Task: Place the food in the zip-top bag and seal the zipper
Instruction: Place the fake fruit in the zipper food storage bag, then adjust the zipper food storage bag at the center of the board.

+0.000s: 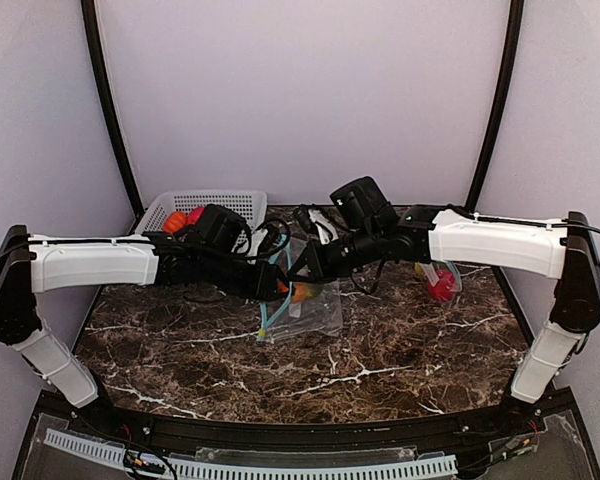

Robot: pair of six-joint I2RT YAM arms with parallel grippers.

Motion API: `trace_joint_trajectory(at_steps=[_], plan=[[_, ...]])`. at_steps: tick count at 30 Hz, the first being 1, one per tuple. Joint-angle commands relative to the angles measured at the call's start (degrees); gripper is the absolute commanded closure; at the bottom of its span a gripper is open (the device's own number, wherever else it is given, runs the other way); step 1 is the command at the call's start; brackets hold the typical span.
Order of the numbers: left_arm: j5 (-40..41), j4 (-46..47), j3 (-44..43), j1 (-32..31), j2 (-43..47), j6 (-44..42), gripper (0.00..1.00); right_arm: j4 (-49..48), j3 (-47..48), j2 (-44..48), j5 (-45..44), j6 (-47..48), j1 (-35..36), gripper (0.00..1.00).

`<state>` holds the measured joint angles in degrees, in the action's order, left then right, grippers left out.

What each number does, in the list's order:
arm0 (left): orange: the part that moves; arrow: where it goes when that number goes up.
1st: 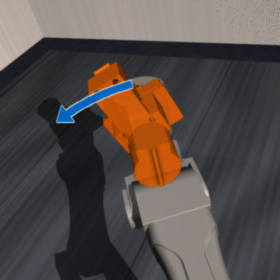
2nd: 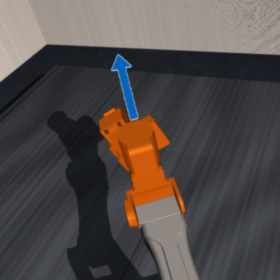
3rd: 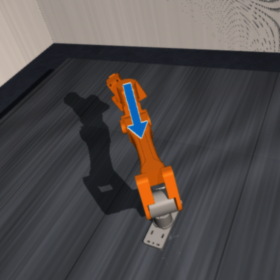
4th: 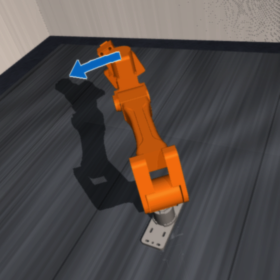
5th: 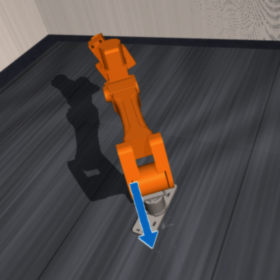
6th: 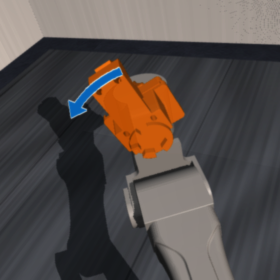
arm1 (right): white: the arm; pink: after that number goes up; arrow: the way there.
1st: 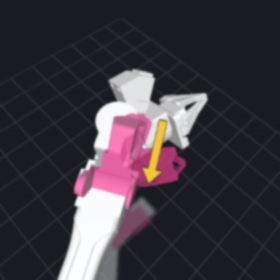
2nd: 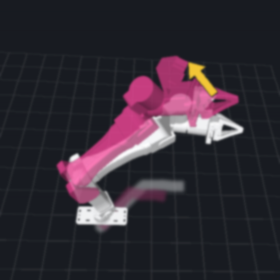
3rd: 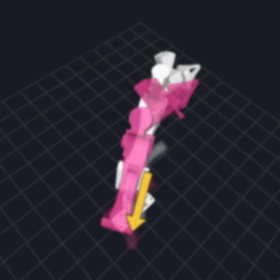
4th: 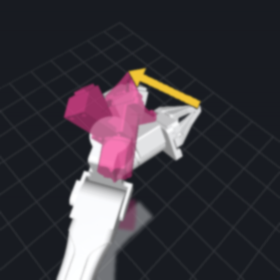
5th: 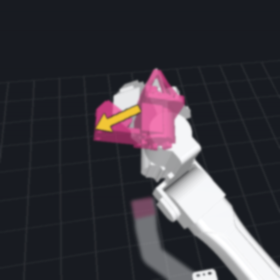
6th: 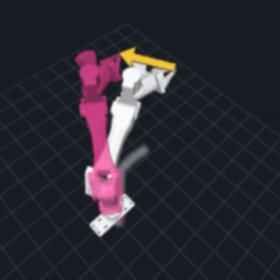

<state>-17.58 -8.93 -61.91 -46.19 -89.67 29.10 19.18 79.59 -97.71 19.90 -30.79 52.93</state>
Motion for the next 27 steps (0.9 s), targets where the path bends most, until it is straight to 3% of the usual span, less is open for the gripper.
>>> trace_joint_trajectory(at_steps=[1, 9, 17, 23, 27], plan=[[1.6, 1.8, -0.7, -0.2, -0.4, -0.3, 0.46, -2.2, -1.2, 0.3, -0.5, -0.7, 0.4, 1.0], [-0.4, 2.4, -0.3, -0.1, 2.0, -0.5, 0.32, -1.8, -2.2, 0.8, -3.7, -2.0, 0.3, 1.0], [-5.7, 0.9, 1.9, -0.1, 11.4, 0.6, 0.28, -1.6, -3.9, 2.4, -6.7, -3.3, -1.1, 1.0], [2.4, -2.9, 6.5, -0.1, 18.0, 2.9, 0.26, -1.7, -3.8, 2.9, -6.8, -3.5, -1.2, 1.0], [2.6, 0.8, 12.7, 0.2, 18.3, 7.8, 0.25, -1.7, -3.7, 3.2, -6.9, -3.6, -1.2, 1.0]])
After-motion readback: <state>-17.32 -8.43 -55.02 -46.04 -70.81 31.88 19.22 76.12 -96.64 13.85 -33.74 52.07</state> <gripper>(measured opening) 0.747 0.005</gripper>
